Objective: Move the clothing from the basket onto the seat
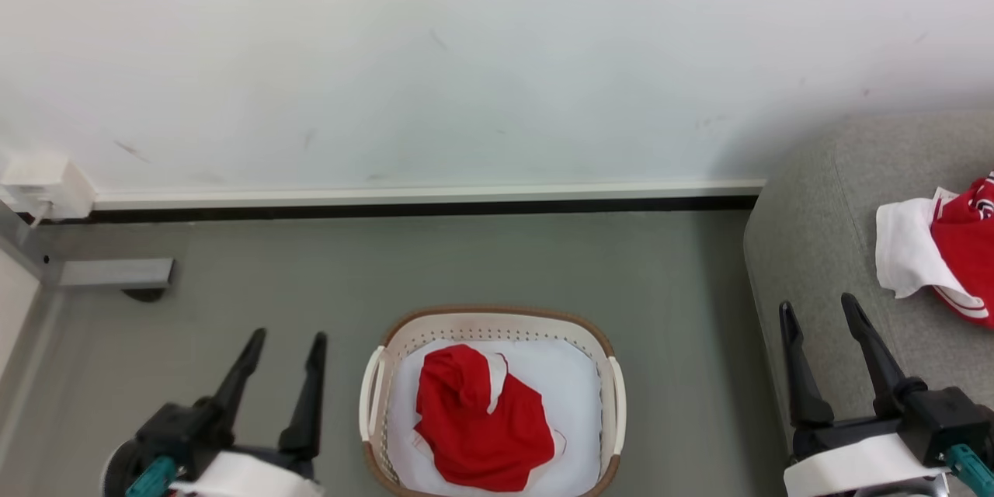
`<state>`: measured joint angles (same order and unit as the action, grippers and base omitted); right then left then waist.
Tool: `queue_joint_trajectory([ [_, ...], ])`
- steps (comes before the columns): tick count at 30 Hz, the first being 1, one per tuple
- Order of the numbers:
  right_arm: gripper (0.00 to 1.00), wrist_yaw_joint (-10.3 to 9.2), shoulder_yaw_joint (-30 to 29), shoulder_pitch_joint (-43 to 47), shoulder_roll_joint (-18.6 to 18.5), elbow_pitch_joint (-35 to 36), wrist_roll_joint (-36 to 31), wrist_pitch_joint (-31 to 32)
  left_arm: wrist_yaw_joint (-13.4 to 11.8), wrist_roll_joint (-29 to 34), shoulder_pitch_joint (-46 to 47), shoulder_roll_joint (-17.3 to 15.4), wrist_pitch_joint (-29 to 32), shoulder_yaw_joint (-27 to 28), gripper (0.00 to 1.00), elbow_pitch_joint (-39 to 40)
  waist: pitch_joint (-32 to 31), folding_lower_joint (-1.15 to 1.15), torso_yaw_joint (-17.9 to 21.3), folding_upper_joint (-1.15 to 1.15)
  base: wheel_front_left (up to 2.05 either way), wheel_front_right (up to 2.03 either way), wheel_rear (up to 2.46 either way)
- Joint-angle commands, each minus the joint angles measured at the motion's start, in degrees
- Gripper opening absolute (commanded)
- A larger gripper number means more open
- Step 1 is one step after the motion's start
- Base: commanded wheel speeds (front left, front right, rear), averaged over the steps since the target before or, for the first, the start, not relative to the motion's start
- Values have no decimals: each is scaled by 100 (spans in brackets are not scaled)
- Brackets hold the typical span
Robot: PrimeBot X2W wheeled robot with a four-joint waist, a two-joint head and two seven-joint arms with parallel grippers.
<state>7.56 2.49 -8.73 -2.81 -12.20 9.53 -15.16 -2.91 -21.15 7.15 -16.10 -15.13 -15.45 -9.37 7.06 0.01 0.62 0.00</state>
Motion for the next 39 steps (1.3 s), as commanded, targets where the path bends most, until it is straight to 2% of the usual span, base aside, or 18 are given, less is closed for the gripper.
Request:
queue_joint_trajectory([
  [1,100,-15,-37,114,-15,-34,-50,2,35,213,-238,54,-2,261,100,137,-97,-1,-42,0,0,0,0],
  [11,100,-15,60,466,-15,-364,-55,2,455,751,-1234,657,-2,1443,100,349,-718,-1,-82,0,0,0,0],
  [17,100,-15,132,602,-15,-452,79,2,732,940,-1403,914,-2,1813,100,278,-854,-1,-61,0,0,0,0],
  [25,100,-15,181,611,-16,-474,178,2,927,1067,-1443,1101,-2,1963,100,192,-826,-1,50,0,0,0,0],
  [32,100,-15,174,438,-15,-394,120,2,984,1011,-1314,1208,-2,1921,100,120,-669,-1,274,0,0,0,0],
  [39,100,-15,201,180,-14,-153,111,2,1030,889,-640,1150,-2,1593,100,-420,-46,-1,698,0,0,0,0],
])
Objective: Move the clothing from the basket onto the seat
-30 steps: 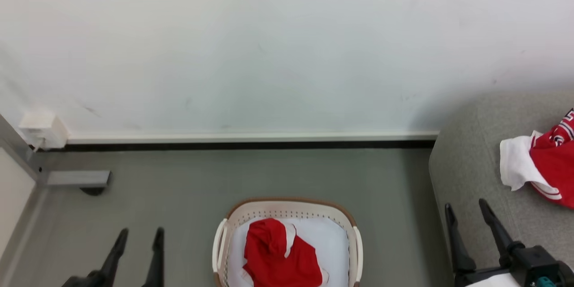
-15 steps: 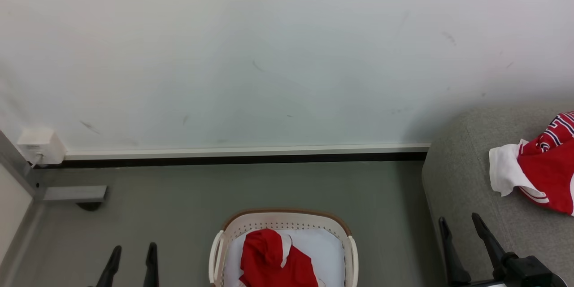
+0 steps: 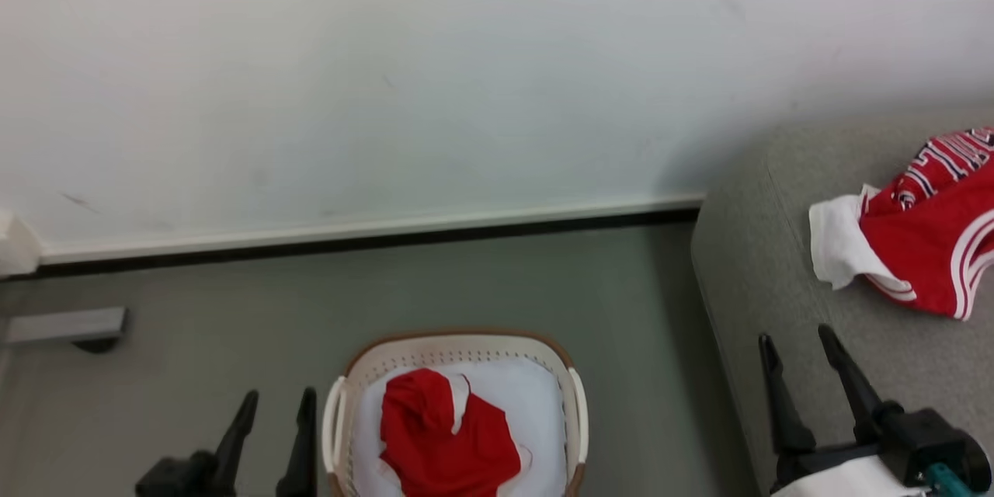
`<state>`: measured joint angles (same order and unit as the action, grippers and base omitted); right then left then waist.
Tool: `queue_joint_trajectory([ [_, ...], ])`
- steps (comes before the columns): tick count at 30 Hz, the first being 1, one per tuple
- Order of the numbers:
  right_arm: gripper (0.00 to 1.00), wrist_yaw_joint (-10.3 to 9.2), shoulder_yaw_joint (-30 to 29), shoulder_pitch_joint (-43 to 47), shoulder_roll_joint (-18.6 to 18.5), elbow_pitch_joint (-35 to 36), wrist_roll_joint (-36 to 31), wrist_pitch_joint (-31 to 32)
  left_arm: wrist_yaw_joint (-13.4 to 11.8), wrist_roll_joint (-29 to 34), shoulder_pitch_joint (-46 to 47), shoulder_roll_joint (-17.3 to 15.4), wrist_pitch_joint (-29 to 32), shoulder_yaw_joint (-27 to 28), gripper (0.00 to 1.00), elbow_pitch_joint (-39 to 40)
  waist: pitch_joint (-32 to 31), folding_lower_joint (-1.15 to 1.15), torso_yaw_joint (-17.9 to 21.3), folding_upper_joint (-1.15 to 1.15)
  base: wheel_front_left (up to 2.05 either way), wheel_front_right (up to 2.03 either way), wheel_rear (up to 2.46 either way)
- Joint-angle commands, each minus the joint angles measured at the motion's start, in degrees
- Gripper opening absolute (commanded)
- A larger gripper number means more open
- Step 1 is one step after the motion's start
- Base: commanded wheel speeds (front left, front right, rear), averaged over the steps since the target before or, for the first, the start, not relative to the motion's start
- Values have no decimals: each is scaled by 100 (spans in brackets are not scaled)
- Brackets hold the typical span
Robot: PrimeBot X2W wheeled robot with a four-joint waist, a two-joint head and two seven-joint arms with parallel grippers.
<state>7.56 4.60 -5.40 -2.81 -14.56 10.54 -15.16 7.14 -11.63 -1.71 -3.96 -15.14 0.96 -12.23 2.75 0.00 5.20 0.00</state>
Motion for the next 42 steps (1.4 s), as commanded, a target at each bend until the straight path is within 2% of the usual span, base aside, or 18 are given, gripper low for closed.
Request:
queue_joint_trajectory([
  [1,100,-15,-24,-206,-14,124,23,2,30,-122,430,-72,18,-98,100,-262,520,0,292,0,0,0,0],
  [2,100,-15,-24,-206,-14,124,23,2,30,-122,430,-72,18,-98,100,-262,520,0,292,0,0,0,0],
  [7,100,-15,-32,-478,-13,354,126,2,26,-279,1453,-208,363,-282,100,-986,1305,0,595,0,0,0,0],
  [14,100,-15,17,-781,-13,603,361,3,4,-164,2618,-487,941,-448,100,-2147,2194,0,1011,0,0,0,0],
  [19,100,-15,11,-890,-12,718,480,2,-18,-89,3205,-602,1127,-533,100,-2872,2641,0,1172,0,0,0,0],
  [28,100,-14,49,-1015,-12,871,482,2,-61,-45,4009,-670,1064,-698,100,-3829,3156,0,1212,0,0,0,0],
  [32,100,-14,86,-1051,-13,911,487,2,-177,44,4205,-756,976,-755,100,-4258,3261,0,1221,0,0,0,0],
  [42,100,-15,59,-1099,-13,953,470,2,-218,97,4583,-905,623,-846,100,-4908,3423,0,1203,0,0,0,0],
])
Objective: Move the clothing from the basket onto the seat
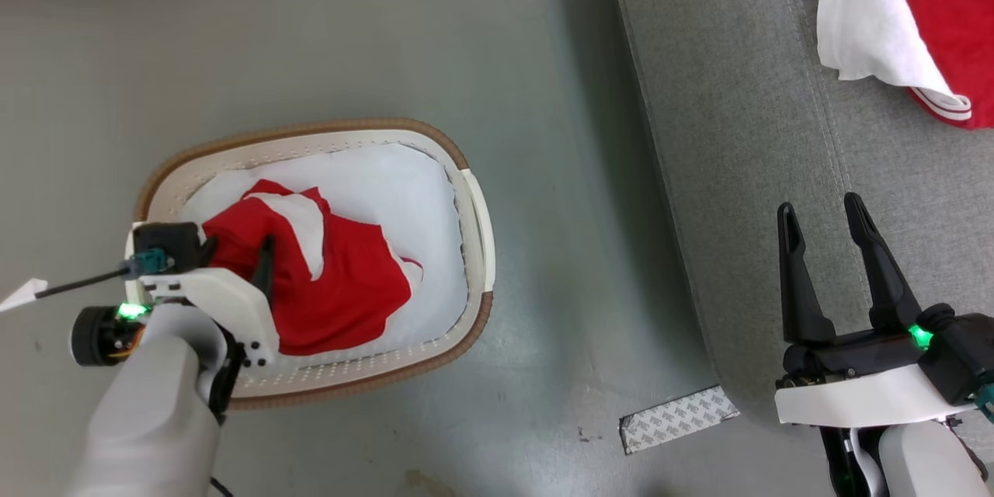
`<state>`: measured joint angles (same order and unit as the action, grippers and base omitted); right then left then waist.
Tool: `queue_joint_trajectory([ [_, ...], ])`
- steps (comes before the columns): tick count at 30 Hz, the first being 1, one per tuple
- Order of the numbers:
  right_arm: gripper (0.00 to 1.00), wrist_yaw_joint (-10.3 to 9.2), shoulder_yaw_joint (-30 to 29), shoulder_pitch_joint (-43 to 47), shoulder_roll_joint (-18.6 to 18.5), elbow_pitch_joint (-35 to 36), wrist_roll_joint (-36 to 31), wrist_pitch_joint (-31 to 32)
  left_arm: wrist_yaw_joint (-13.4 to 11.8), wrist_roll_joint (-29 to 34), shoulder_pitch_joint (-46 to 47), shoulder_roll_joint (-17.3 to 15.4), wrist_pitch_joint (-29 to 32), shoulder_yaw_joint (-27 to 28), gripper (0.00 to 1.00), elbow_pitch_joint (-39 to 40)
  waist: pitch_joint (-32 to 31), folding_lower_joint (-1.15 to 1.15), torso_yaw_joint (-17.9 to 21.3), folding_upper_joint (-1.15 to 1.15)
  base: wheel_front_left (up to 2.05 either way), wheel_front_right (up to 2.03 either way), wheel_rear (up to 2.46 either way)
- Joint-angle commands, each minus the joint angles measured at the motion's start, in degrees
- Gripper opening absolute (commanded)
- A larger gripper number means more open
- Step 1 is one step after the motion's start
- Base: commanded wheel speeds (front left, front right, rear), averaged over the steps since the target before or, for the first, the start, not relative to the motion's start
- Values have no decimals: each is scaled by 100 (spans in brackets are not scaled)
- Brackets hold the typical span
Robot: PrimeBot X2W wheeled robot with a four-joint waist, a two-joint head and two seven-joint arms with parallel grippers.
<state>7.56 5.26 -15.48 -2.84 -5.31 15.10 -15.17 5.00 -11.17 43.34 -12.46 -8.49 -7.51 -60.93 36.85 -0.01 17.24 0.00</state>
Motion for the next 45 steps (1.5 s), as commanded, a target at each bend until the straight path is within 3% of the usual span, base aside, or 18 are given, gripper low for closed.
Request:
queue_joint_trajectory([
  [1,100,-15,5,-96,-10,33,26,3,-3,62,116,-74,-73,-14,100,-89,31,1,4,0,0,0,0],
  [20,100,-15,-112,-169,-9,261,-86,4,126,199,939,-142,-81,-443,100,-762,864,1,41,0,0,0,0],
  [21,100,-15,-136,-160,-9,280,-113,4,146,221,969,-107,-98,-500,83,-783,896,1,16,0,0,0,0],
  [23,100,-15,-185,-130,-8,304,-176,4,185,217,1029,-36,-148,-579,16,-819,942,1,-37,0,0,0,0],
  [24,100,-15,-213,-111,-9,310,-206,3,193,225,1042,0,-172,-635,0,-837,951,1,-63,0,0,0,0],
  [30,100,-15,-257,-160,-10,213,-271,3,238,-76,927,276,-409,-803,0,-823,755,1,-282,0,0,0,0],
  [37,100,-15,-277,-168,-13,-56,-387,3,241,-873,261,514,-652,-1143,0,-94,-174,1,-739,0,0,0,0],
  [45,100,-15,-109,56,-14,-504,-407,3,242,-1628,-786,252,-665,-1463,0,1162,-1657,1,-1153,0,0,0,0],
])
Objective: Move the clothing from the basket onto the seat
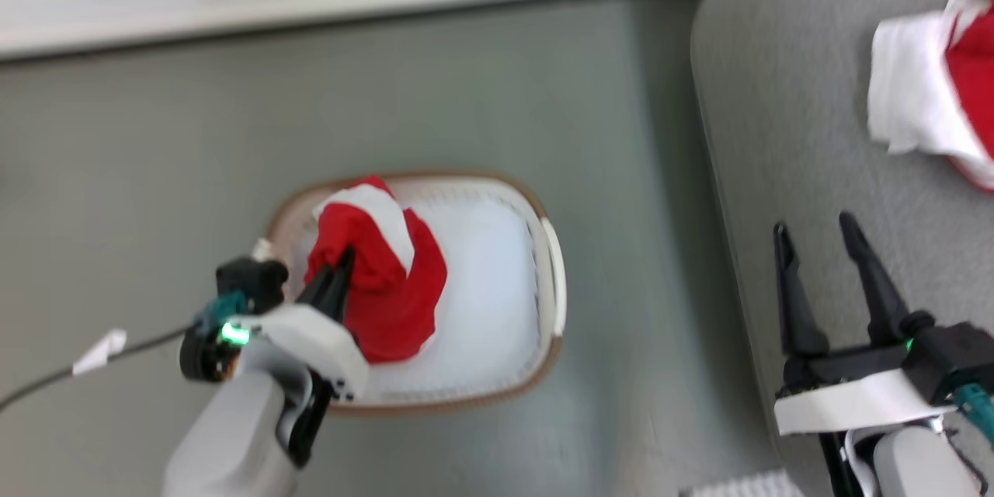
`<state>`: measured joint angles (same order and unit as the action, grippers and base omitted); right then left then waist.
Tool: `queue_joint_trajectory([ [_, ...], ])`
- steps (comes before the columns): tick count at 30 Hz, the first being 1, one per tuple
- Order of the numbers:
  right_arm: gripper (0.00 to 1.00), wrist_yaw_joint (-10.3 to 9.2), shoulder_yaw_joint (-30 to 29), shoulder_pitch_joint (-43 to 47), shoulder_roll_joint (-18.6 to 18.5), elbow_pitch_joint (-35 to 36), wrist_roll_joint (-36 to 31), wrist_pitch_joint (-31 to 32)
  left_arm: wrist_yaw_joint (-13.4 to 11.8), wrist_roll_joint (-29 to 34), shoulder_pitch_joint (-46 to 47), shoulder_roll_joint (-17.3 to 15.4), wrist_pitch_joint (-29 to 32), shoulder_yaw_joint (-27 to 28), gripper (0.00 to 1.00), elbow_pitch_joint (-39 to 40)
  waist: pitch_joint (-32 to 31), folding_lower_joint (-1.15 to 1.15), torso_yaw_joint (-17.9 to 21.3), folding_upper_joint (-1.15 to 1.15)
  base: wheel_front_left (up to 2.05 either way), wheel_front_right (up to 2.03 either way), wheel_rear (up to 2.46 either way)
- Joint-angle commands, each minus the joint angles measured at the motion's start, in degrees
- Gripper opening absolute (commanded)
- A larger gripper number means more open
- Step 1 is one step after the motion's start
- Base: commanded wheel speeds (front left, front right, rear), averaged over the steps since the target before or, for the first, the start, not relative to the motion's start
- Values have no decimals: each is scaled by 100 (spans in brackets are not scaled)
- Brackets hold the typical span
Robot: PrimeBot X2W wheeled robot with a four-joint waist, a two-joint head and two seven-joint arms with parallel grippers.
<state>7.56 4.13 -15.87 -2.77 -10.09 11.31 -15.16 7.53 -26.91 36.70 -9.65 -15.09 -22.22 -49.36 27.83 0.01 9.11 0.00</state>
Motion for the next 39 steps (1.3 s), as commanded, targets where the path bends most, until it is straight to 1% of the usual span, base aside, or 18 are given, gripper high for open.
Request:
queue_joint_trajectory([
  [1,100,-15,18,154,-20,-77,-19,2,-10,-123,-272,-71,-4,11,0,176,-951,-1,-382,0,0,0,0],
  [5,100,-15,72,411,-21,-269,-27,2,-20,-186,-840,-188,-5,74,0,840,-1681,-1,-529,0,0,0,0],
  [7,100,-14,157,567,-19,-360,-45,3,-80,-204,-1116,-242,-4,86,0,1201,-2015,-1,-585,0,0,0,0],
  [8,100,-14,157,567,-19,-360,-45,3,-80,-204,-1116,-242,-4,86,0,1201,-2015,-1,-585,0,0,0,0],
  [9,100,-15,222,624,-18,-397,-40,2,-104,-207,-1241,-285,27,75,0,1398,-2171,-1,-611,0,0,0,0],
  [13,100,-15,518,750,-18,-424,-78,2,-298,-195,-1724,-467,358,38,0,2450,-2622,-1,-721,0,0,0,0],
  [19,100,-14,920,694,-17,-283,-101,2,-676,-264,-2371,-757,1059,54,0,4218,-2917,-1,-865,0,0,0,0],
  [24,100,-14,1614,521,-18,-115,-113,2,-944,-280,-2703,-905,1491,51,0,5227,-2991,-1,-930,0,0,0,0],
  [29,100,-15,2403,305,-22,-104,-36,2,-1012,-262,-2851,-965,1743,-71,0,5772,-3006,-1,-957,0,0,0,0],
  [33,100,-15,2829,106,-28,-155,216,2,-1002,-237,-2896,-1022,1868,-153,0,5931,-3002,-1,-956,0,0,0,0],
  [37,100,-15,3139,-85,-43,-218,632,2,-942,-219,-2919,-1033,1894,-249,0,5967,-2994,-1,-937,0,0,0,0],
  [39,100,-14,3292,-153,-39,-259,951,2,-909,-210,-2929,-1036,1895,-303,0,5972,-2994,-1,-933,0,0,0,0],
])
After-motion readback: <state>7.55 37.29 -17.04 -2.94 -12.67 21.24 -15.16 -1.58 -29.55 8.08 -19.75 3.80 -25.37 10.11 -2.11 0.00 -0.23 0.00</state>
